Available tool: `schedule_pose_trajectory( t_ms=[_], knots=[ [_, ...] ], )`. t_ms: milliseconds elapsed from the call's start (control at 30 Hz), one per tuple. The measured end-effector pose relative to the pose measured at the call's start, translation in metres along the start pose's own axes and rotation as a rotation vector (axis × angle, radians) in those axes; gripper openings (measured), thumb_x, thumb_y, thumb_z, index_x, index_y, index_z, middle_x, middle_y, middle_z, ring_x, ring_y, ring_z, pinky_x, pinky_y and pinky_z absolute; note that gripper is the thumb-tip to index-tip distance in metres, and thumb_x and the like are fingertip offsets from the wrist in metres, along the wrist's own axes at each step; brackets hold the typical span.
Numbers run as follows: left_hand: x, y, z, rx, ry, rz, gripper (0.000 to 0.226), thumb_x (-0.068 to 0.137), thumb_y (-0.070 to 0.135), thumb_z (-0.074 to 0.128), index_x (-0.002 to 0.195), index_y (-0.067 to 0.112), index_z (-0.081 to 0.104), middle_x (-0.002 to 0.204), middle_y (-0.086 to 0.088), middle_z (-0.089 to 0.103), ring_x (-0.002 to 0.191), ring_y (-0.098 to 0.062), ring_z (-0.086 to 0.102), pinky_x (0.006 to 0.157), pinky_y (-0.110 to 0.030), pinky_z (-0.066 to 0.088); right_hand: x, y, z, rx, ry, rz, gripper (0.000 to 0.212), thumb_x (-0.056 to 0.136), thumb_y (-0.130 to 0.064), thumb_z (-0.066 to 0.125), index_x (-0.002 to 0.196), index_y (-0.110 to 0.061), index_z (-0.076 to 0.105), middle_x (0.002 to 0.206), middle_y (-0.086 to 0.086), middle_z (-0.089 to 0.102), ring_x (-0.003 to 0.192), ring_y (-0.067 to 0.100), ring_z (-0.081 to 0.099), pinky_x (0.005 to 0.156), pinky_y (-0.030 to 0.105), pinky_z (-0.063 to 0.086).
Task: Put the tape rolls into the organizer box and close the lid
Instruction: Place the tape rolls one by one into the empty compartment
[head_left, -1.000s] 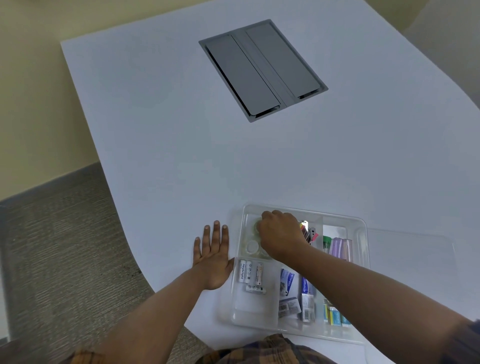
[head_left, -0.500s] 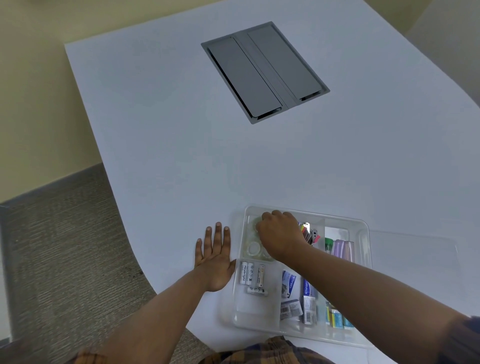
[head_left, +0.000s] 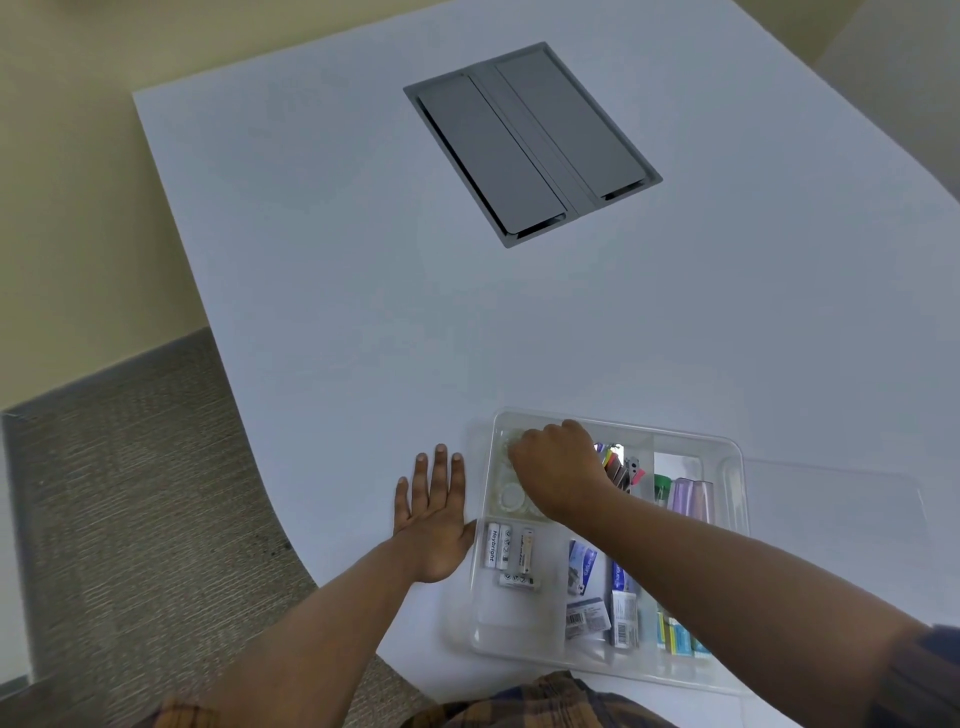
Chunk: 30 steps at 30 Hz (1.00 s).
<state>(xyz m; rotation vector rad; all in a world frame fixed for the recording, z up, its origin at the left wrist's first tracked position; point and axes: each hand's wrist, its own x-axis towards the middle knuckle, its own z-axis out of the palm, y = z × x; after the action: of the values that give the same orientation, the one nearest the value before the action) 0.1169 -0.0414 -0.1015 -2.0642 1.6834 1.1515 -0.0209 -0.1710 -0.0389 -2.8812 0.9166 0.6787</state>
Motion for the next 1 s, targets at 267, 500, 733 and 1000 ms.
schedule_pose_trajectory(
  t_ms=[267,500,733,1000],
  knots=[
    [0.002,0.0,0.002,0.0,0.0,-0.001,0.083,0.096,0.053,0.024,0.126,0.025,-0.048,0.13,0.003,-0.06,0.116,-0.018,-0.057,0.104,-0.043,-0.029,-0.006,0.005,0.006,0.206,0.068,0.126,0.036,0.079,0.0,0.057,0.107,-0.021,0.064,0.09,0.0,0.066,0.078,0.023,0.063,0.058,0.03,0.038],
    [0.0,-0.001,0.001,-0.006,-0.002,0.0,0.083,0.096,0.054,0.024,0.126,0.025,-0.048,0.128,0.005,-0.061,0.115,-0.017,-0.058,0.103,-0.042,-0.029,-0.012,0.011,0.008,0.351,0.052,0.349,0.015,0.086,-0.017,0.057,0.097,-0.024,0.065,0.085,0.001,0.068,0.073,0.022,0.064,0.056,0.026,0.038],
    [0.001,-0.001,0.001,-0.008,-0.003,-0.006,0.082,0.097,0.052,0.023,0.126,0.023,-0.048,0.131,0.003,-0.059,0.118,-0.019,-0.057,0.105,-0.044,-0.027,-0.016,-0.006,0.01,0.356,0.026,0.304,0.021,0.085,-0.034,0.06,0.096,-0.016,0.062,0.088,0.006,0.066,0.081,0.028,0.065,0.056,0.029,0.034],
    [0.002,-0.002,0.003,-0.012,0.007,-0.011,0.083,0.096,0.053,0.023,0.126,0.024,-0.048,0.133,0.004,-0.058,0.118,-0.018,-0.057,0.108,-0.045,-0.026,-0.015,-0.015,0.0,0.306,0.026,0.226,0.031,0.076,-0.001,0.06,0.105,-0.009,0.05,0.081,0.007,0.064,0.072,0.028,0.062,0.054,0.031,0.036]
  ],
)
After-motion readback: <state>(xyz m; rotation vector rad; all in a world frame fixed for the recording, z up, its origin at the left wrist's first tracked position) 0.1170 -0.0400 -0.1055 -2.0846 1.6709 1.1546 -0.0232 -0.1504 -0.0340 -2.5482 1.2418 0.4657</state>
